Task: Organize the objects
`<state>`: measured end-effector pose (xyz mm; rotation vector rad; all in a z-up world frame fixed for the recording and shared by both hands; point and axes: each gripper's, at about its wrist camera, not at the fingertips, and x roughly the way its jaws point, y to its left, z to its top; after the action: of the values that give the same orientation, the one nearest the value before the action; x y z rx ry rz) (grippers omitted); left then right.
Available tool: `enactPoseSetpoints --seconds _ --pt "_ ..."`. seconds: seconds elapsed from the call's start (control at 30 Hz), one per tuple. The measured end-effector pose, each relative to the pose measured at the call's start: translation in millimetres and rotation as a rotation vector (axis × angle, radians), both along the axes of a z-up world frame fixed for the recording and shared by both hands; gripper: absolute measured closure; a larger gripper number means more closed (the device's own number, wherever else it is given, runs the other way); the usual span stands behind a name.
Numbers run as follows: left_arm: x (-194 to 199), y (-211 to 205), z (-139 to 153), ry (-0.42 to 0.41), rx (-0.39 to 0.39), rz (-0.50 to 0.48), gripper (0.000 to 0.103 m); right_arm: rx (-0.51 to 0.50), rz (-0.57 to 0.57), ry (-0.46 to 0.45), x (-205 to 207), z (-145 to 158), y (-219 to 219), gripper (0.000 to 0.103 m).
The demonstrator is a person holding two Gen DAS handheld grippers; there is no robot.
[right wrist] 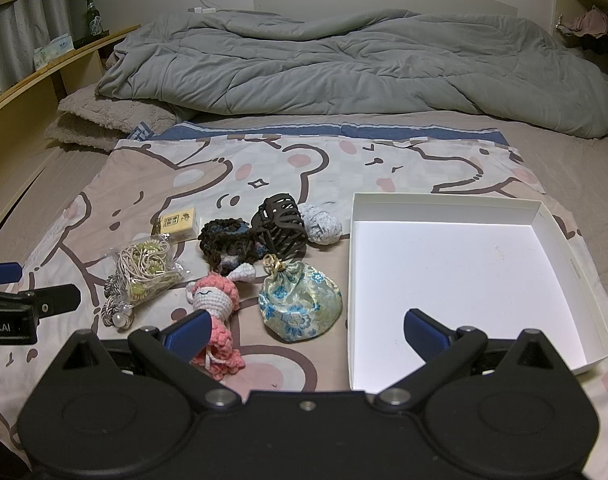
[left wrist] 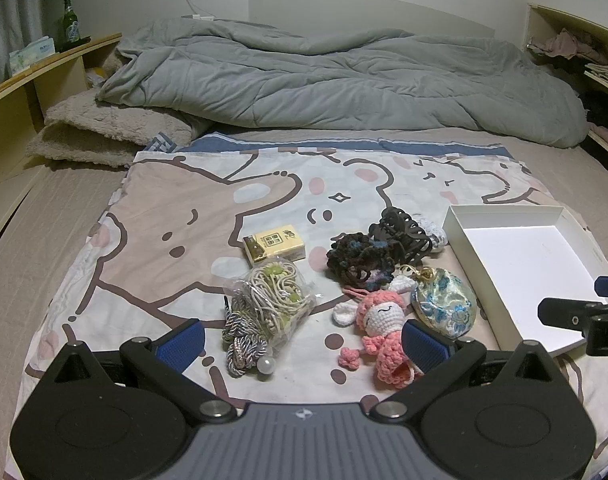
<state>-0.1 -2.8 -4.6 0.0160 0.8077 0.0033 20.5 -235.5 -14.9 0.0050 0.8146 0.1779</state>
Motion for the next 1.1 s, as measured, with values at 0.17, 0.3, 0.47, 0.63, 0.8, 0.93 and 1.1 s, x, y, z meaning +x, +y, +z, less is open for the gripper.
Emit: enactPoseSetpoints --seconds 0.17,0.3,0.47,0.63,0.8,0.93,1.1 --pt "0 -1 -1 -0.004 0.004 0.005 0.000 0.001 0.000 -0.002 -1 1 -1 0.000" --pt "0 -1 1 -0.015 0.010 0.008 0.000 0.004 0.005 -0.012 2 -1 3 0.000" --pt "4 3 2 -0.014 0.034 -0.002 0.000 0.015 0.018 -0.029 3 2 7 0.000" --pt "8 12 0 -0.005 0.031 0.018 0.000 0.026 0.050 -0.050 7 6 17 0.000" --pt "17 22 -1 -0.005 0.052 0.039 0.000 0.062 0.066 -0.051 17 8 27 0.000" --pt "30 32 2 -0.014 0.077 0.050 0.000 0.103 0.081 -0.053 27 10 33 0.000" --pt "53 46 4 -0.059 0.077 0.077 0.000 0.135 0.083 -0.029 44 9 40 0.000"
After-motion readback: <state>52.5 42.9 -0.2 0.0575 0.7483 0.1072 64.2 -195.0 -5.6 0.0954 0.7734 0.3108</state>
